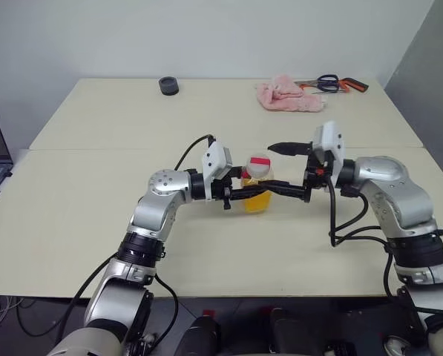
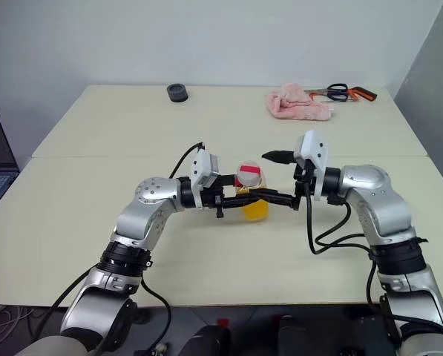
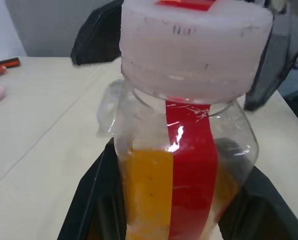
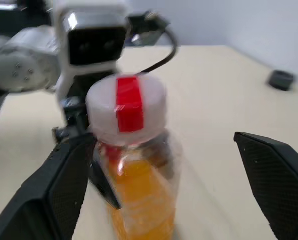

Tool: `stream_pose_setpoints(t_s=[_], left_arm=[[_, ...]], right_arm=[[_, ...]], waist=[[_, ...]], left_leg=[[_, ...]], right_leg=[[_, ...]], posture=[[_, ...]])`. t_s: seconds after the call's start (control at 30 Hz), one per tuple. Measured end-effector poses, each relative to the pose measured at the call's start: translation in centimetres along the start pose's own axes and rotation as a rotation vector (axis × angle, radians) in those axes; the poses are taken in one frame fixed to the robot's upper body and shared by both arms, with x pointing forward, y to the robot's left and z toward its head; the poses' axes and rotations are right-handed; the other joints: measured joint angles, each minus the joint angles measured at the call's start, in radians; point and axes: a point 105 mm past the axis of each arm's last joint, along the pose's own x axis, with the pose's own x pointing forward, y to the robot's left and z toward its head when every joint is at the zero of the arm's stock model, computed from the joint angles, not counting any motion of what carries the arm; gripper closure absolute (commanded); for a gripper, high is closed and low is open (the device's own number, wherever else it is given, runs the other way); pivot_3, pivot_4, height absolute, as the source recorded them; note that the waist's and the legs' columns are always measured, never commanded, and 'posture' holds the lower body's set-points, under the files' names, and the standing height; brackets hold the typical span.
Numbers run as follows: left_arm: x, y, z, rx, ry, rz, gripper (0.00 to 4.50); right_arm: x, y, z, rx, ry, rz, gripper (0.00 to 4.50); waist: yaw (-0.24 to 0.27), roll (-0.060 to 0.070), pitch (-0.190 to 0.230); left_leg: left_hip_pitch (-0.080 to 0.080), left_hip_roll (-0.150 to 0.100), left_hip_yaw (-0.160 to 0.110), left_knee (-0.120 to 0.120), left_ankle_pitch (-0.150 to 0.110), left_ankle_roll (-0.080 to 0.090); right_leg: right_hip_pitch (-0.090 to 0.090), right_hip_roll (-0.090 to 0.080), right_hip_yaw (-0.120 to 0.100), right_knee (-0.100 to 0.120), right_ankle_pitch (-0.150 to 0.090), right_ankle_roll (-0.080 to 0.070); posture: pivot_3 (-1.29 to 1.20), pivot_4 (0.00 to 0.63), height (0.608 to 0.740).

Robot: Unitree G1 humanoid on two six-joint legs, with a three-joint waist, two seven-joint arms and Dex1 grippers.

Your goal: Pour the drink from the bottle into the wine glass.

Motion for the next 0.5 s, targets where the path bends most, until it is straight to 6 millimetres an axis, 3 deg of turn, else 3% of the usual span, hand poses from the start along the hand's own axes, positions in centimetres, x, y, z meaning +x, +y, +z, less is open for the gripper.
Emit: stream_pose_setpoints(t_s=[0.13,0.23,0.37,0.5], left_arm=[[0.3,0.3,0.6,0.005,-0.024,0.018,2.71],[0.5,0.2,0.5,-0.004,-0.031,0.010,2.71],[0.9,-0.1,-0.5,-0.040,-0.010,-0.007,2.71],[0.8,0.2,-1.0,-0.062,0.003,-0.004,2.71]], right_arm=[[-0.1,1.2,0.4,0.056,-0.024,-0.172,0.00],[1.4,2.5,1.1,0.096,-0.066,-0.286,0.00],[2.4,3.5,2.6,0.072,-0.103,-0.324,0.00],[3.0,4.0,2.0,0.069,-0.068,-0.327,0.00]], waist=[[-0.003,0.000,0.000],[-0.005,0.000,0.000],[-0.003,0.000,0.000],[-0.003,0.000,0.000]], left_leg=[[0.000,0.000,0.001,0.000,0.000,0.000],[0.000,0.000,0.001,0.000,0.000,0.000],[0.000,0.000,0.000,0.001,0.000,0.000],[0.000,0.000,0.001,0.000,0.000,0.000]], right_leg=[[-0.001,0.000,0.001,0.001,0.000,0.000],[-0.002,0.000,0.001,0.002,0.000,0.000],[-0.001,0.001,0.000,0.002,0.000,0.000],[-0.001,0.001,0.000,0.002,0.000,0.000]], posture=[[0.00,0.150,0.740],[0.00,0.150,0.740],[0.00,0.150,0.740],[0.00,0.150,0.740]])
